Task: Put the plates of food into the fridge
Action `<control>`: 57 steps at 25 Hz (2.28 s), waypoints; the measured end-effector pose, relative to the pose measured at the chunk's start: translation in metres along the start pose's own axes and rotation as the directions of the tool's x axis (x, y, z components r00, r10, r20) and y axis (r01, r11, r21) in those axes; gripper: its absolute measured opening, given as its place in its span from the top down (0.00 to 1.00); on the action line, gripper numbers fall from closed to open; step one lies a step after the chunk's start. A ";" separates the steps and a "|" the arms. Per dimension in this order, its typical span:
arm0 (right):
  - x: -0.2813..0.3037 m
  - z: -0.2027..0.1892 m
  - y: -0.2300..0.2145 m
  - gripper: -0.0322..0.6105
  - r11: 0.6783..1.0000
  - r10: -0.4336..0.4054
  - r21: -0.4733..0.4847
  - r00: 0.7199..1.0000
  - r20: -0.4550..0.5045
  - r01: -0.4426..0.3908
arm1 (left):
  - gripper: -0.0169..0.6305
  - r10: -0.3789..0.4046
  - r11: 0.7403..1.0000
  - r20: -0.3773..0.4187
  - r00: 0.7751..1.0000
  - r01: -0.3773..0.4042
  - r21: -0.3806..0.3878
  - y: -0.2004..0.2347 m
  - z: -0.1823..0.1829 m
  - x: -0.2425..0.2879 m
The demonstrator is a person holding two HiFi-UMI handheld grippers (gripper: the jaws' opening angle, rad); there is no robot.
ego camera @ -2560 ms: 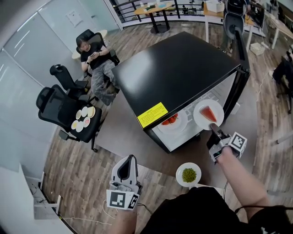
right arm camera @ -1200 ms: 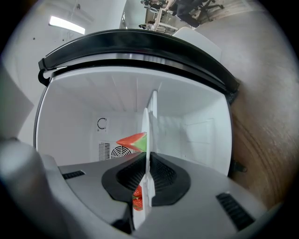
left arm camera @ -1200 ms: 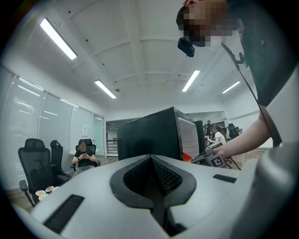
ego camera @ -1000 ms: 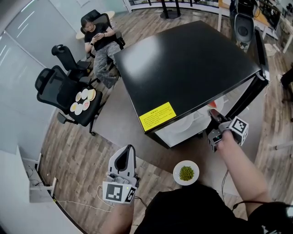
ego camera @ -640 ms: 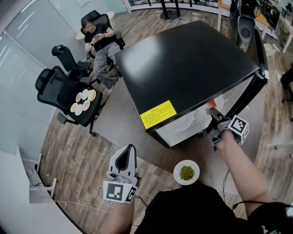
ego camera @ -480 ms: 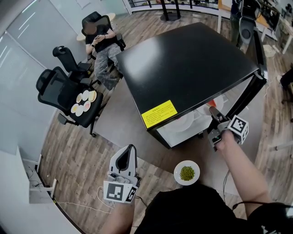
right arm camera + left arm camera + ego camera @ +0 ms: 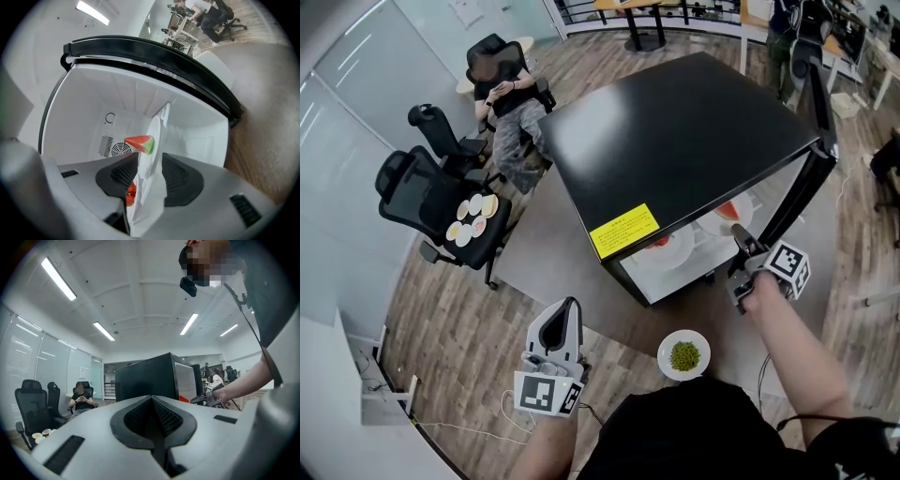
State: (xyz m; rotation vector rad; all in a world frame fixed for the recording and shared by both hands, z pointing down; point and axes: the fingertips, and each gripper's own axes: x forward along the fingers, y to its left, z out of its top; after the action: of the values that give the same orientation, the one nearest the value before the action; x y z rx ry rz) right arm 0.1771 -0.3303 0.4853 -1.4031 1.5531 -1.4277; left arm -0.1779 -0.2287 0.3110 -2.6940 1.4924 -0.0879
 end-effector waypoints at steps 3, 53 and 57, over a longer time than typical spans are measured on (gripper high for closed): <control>-0.008 0.003 0.000 0.73 1.000 0.002 -0.029 1.000 0.027 -0.002 | 0.97 -0.006 1.000 0.009 1.000 0.006 0.000 -0.001 0.003 -0.001; -0.215 -0.246 -0.139 0.73 0.972 -0.174 0.158 0.985 0.008 0.171 | 0.97 -0.185 0.983 -0.077 0.980 0.185 -0.008 -0.017 -0.051 -0.146; -0.222 -0.271 -0.155 0.73 0.963 -0.203 0.179 0.979 -0.010 0.201 | 0.97 -0.204 0.979 -0.091 0.975 0.204 -0.002 -0.017 -0.059 -0.152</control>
State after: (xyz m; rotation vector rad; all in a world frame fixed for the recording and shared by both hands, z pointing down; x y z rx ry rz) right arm 0.0321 -0.0161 0.6495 -1.4889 1.2690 -1.6348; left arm -0.2488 -0.0926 0.3677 -2.8645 1.2268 -0.2283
